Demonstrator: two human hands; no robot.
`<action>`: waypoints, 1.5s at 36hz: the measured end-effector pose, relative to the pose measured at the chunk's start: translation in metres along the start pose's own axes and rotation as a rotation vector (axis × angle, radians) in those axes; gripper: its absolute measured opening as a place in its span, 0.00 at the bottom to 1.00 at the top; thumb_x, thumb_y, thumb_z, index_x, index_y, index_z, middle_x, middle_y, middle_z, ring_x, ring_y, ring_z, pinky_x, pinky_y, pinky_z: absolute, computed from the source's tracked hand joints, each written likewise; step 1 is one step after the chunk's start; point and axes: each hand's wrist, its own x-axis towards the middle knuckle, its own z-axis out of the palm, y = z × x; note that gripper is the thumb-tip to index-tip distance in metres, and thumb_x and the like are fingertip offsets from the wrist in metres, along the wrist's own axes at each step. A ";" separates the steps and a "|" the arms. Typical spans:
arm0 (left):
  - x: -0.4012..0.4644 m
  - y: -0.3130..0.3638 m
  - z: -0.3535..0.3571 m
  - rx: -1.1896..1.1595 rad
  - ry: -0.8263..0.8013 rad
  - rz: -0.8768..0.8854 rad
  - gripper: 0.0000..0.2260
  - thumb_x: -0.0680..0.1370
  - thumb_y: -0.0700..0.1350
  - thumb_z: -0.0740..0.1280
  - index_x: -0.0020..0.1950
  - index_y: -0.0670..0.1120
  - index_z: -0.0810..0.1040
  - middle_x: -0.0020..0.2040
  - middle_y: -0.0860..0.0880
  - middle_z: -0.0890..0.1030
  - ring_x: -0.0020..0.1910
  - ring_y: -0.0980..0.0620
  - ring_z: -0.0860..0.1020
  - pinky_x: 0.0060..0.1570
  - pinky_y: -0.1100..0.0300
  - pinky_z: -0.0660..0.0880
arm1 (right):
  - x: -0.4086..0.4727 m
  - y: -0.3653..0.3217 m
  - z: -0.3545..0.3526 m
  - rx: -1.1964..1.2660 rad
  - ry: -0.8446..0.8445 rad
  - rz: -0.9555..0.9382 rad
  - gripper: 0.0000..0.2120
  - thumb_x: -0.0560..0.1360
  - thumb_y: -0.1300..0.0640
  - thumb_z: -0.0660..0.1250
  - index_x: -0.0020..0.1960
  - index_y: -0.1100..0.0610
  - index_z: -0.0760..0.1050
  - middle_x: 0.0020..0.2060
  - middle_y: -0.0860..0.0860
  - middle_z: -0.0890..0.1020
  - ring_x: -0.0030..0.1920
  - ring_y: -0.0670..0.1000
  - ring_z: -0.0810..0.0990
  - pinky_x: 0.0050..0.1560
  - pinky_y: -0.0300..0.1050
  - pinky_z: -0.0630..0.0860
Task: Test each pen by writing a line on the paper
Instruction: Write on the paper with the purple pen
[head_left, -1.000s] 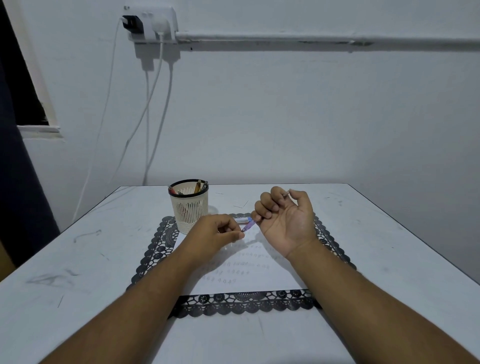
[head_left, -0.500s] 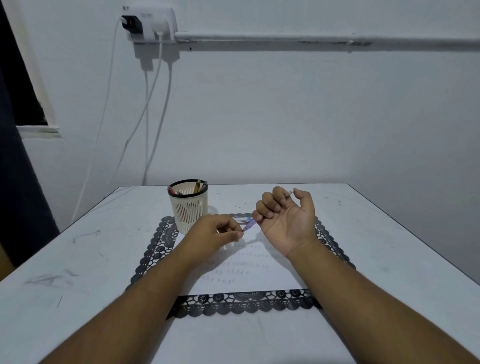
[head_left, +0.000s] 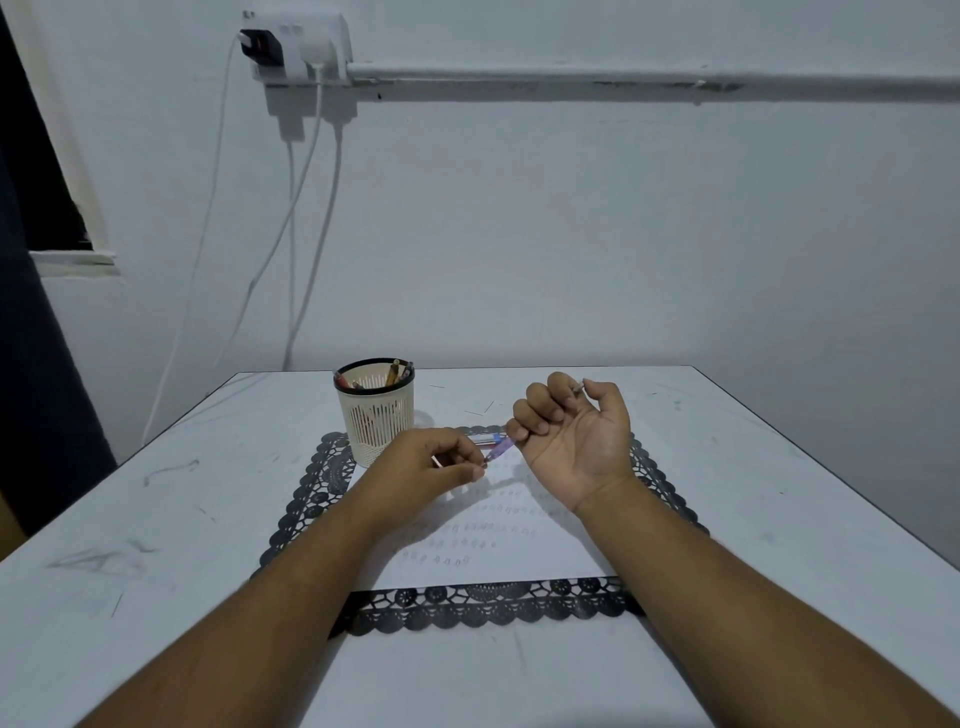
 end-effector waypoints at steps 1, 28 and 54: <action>0.000 0.000 -0.001 0.003 -0.003 0.001 0.05 0.76 0.42 0.76 0.45 0.53 0.86 0.40 0.53 0.85 0.36 0.62 0.77 0.38 0.69 0.73 | 0.000 0.000 0.000 0.007 -0.001 0.000 0.12 0.72 0.50 0.55 0.32 0.53 0.60 0.30 0.50 0.59 0.34 0.52 0.53 0.35 0.46 0.62; -0.001 0.000 -0.001 0.028 -0.008 0.029 0.04 0.77 0.43 0.75 0.45 0.52 0.86 0.40 0.53 0.85 0.36 0.61 0.78 0.39 0.68 0.73 | -0.002 0.000 0.001 0.012 -0.018 0.009 0.13 0.73 0.49 0.55 0.32 0.53 0.60 0.30 0.50 0.59 0.34 0.52 0.53 0.34 0.46 0.62; 0.001 0.000 -0.001 0.000 -0.015 0.000 0.05 0.77 0.42 0.75 0.45 0.52 0.86 0.41 0.51 0.85 0.36 0.61 0.77 0.39 0.67 0.72 | -0.001 -0.001 -0.001 0.015 -0.014 0.002 0.13 0.73 0.49 0.55 0.32 0.53 0.59 0.30 0.50 0.59 0.34 0.52 0.53 0.36 0.47 0.60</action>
